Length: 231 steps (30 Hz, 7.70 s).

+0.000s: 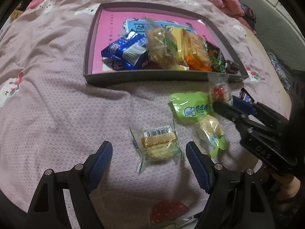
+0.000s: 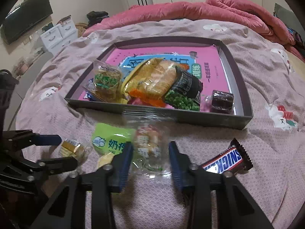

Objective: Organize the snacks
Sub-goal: 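Close the left tool on the square cake packet while the right tool closes on the clear red-candy packet, then carry the cake packet and candy packet over the pink tray, then lower both packets into the tray and open both tools, then withdraw both tools toward the green packet and Snickers bar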

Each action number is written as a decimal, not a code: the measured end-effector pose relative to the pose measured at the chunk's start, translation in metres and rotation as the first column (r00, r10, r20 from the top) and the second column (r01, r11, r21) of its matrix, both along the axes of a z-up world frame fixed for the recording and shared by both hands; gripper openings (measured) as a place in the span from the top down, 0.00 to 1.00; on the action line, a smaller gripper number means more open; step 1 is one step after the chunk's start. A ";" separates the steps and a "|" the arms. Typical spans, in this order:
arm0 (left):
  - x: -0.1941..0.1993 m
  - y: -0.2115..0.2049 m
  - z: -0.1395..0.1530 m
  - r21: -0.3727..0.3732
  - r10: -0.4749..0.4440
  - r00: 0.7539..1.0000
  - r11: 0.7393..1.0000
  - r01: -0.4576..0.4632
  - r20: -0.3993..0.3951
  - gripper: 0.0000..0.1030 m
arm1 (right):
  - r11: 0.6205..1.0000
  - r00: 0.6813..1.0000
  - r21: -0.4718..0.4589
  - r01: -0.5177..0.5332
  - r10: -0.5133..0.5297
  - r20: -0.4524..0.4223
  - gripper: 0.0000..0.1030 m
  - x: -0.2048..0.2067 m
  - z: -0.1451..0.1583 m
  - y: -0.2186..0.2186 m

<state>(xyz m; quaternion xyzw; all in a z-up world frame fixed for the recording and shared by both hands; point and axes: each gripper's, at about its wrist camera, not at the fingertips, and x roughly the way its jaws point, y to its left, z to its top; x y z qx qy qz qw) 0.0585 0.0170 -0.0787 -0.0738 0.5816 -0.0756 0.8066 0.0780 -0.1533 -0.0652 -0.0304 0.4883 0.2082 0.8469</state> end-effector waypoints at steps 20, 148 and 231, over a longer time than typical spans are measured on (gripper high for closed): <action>0.005 -0.004 -0.002 -0.077 -0.013 1.000 0.997 0.014 0.020 0.51 | 0.998 0.999 0.059 -0.007 0.004 0.049 0.66 -0.006 0.018 -0.002; 0.073 0.037 0.022 -0.039 0.137 0.939 0.991 -0.131 0.315 0.50 | 0.992 0.973 0.051 0.113 -0.121 0.194 0.64 0.056 0.041 0.010; 0.020 0.003 0.056 -0.019 0.005 0.950 1.000 0.001 0.312 0.27 | 0.957 0.945 0.096 0.273 -0.286 0.161 0.34 -0.005 0.064 -0.060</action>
